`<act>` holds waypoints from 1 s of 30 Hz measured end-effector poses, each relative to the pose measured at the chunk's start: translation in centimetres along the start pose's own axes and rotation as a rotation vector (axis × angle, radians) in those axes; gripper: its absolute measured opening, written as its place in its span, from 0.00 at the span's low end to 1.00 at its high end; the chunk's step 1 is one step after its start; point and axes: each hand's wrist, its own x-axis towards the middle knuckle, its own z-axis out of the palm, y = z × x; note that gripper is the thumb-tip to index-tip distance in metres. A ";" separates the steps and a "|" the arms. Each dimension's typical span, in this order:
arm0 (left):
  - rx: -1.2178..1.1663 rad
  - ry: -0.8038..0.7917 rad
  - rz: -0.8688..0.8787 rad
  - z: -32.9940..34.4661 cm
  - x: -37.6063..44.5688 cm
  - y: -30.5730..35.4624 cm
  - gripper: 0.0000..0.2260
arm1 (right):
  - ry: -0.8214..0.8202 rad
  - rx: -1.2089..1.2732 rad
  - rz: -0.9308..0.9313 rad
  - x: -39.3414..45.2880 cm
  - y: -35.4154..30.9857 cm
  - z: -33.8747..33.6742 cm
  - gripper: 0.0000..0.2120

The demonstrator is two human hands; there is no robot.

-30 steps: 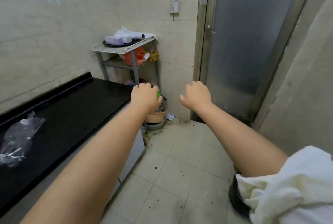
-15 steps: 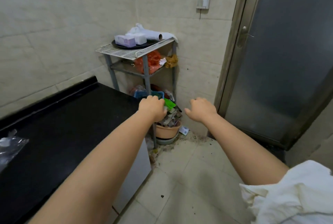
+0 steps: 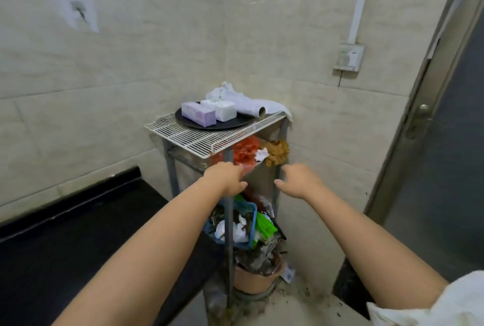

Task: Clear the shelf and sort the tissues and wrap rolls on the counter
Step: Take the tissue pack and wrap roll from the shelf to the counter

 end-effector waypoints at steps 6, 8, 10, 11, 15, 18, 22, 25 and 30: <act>-0.037 0.086 -0.026 -4.6 11.7 -5.8 0.21 | 0.038 0.087 -0.060 14.0 -1.3 -2.6 0.13; -0.073 0.085 -0.059 -5.4 14.9 -7.5 0.21 | 0.059 0.125 -0.084 17.9 -1.4 -3.2 0.11; -0.088 0.082 -0.088 -5.6 17.9 -9.0 0.19 | 0.080 0.141 -0.095 21.5 -1.2 -3.5 0.10; -0.091 0.082 -0.103 -5.5 19.3 -9.6 0.18 | 0.085 0.146 -0.091 23.2 -1.1 -3.6 0.10; -0.130 0.113 -0.193 -4.8 24.3 -11.6 0.16 | 0.087 0.147 -0.136 30.9 -0.5 -3.7 0.15; -0.133 0.164 -0.268 -4.7 27.2 -12.6 0.16 | 0.057 0.121 -0.195 36.7 -0.1 -3.9 0.20; -0.094 0.222 -0.404 -5.7 30.9 -14.0 0.17 | 0.001 0.081 -0.301 43.8 0.1 -4.3 0.25; -0.096 0.245 -0.534 -5.7 33.0 -14.9 0.17 | -0.073 -0.040 -0.383 47.5 0.0 -3.6 0.29; -0.121 0.262 -0.628 -5.1 35.1 -14.9 0.15 | -0.125 -0.063 -0.437 50.4 0.3 -0.8 0.32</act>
